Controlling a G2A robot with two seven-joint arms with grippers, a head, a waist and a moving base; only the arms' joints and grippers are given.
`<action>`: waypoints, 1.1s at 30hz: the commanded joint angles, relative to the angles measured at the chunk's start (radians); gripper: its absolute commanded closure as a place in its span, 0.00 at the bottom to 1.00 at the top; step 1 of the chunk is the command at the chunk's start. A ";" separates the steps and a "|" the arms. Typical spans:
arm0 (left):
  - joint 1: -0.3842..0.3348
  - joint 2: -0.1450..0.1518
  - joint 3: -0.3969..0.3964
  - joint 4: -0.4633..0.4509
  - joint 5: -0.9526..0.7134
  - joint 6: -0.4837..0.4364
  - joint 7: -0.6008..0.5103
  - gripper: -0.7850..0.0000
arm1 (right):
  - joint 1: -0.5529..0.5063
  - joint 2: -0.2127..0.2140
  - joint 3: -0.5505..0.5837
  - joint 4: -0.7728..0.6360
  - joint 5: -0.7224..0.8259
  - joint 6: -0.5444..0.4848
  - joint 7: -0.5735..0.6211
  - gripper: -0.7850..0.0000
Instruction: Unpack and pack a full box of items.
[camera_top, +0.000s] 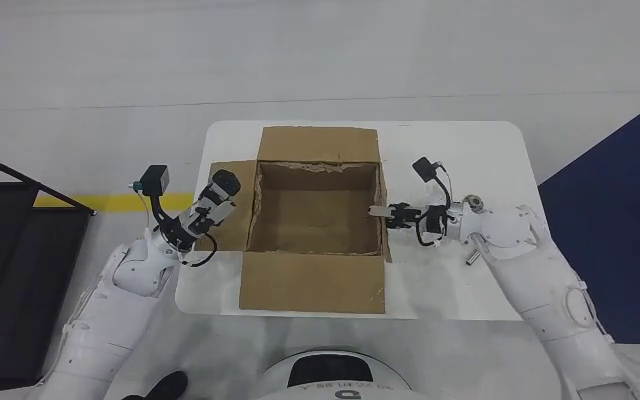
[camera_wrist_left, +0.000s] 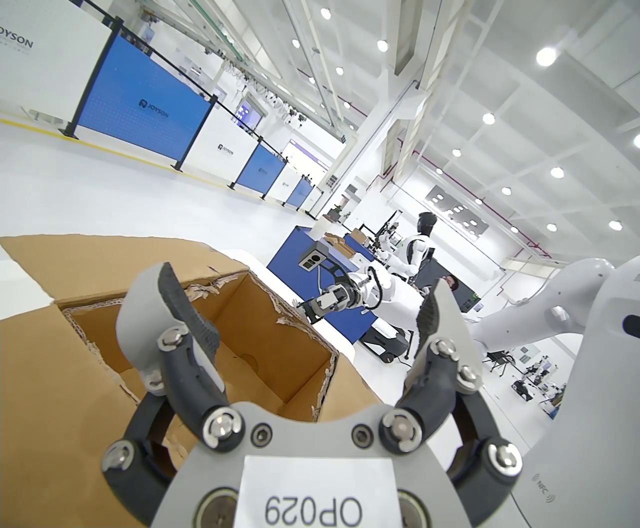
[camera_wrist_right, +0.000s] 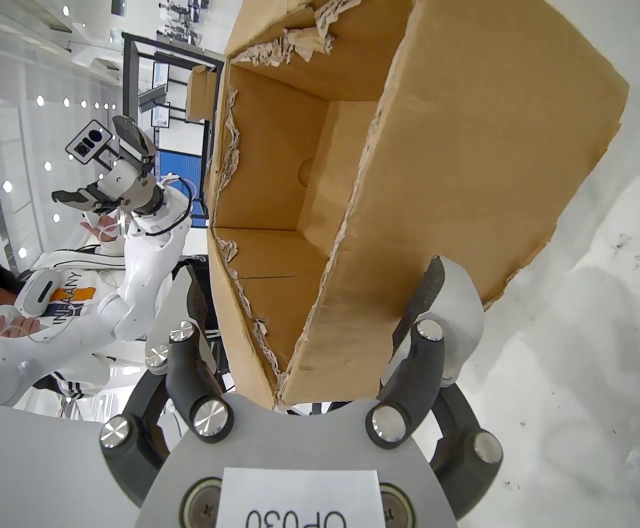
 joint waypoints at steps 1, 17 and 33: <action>0.000 0.000 0.000 0.000 0.000 0.000 0.000 0.00 | -0.007 0.005 0.029 0.014 0.021 -0.029 0.005 0.00; 0.000 0.000 0.000 0.000 0.000 0.000 0.000 0.00 | -0.354 0.063 0.480 0.050 0.131 -0.272 -0.163 0.00; 0.000 0.000 0.000 0.000 0.000 0.000 0.000 0.00 | -0.484 0.069 0.625 0.063 0.131 -0.354 -0.237 0.00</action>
